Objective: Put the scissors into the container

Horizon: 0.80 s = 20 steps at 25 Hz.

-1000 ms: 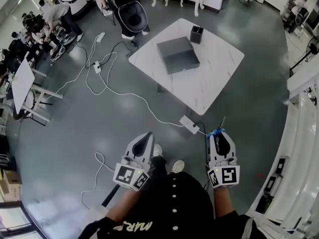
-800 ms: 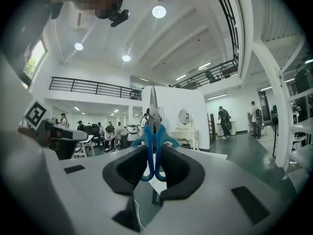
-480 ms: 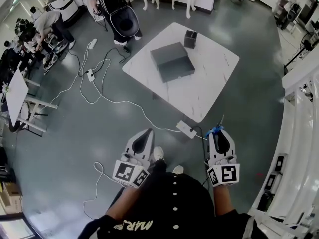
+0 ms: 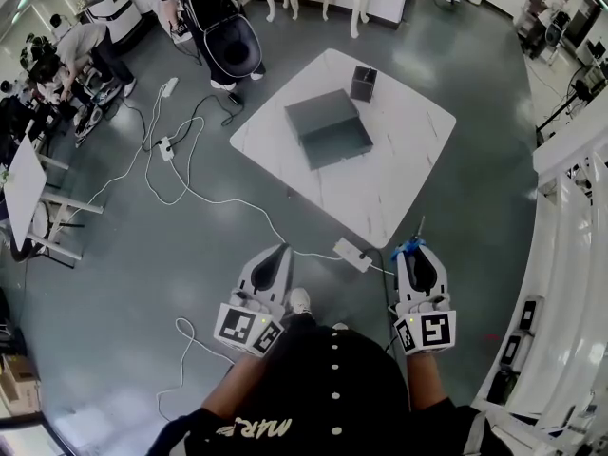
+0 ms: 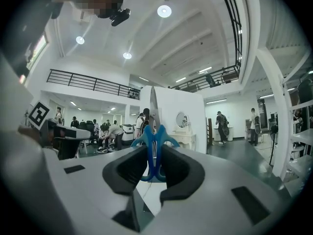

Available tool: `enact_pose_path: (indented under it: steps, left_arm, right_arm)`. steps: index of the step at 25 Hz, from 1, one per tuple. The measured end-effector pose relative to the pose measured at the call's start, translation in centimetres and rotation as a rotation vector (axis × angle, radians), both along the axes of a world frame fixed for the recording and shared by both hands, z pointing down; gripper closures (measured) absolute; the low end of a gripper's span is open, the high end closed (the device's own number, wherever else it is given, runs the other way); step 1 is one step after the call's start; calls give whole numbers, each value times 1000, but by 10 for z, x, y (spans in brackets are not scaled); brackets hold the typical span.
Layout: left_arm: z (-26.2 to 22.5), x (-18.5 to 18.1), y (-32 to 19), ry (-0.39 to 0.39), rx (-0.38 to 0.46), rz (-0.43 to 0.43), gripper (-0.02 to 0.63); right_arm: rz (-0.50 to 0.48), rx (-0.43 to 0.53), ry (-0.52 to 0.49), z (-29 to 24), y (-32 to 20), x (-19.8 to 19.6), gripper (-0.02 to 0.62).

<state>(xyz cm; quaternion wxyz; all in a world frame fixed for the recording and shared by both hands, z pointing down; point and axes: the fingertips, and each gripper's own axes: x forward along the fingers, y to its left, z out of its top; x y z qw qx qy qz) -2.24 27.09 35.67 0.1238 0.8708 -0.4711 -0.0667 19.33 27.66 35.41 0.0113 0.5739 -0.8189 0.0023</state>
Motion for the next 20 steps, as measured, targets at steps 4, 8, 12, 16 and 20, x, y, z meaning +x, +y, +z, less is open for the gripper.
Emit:
enact_pose_path:
  steps: [4,8,12,16,20]
  left_arm:
    - [0,-9,-17,8,2,3,580]
    - [2,-24,-35,12,2,3,580]
    - [0,-41,-53,13,1,0,580]
    - [1,-62,-68,10,3,-7,580]
    - [3,-79,-84,10,4,-13,580]
  right_arm:
    - [2,-3,11,-1,-15,-10,494]
    - [3,-5,17,-1,-33,-22,494]
    - [1,-5,18,-2,-53,-40,494]
    - [-1,5,13,-3,-72,-59,494]
    - [-2,8,11,-2,-88,-75,494]
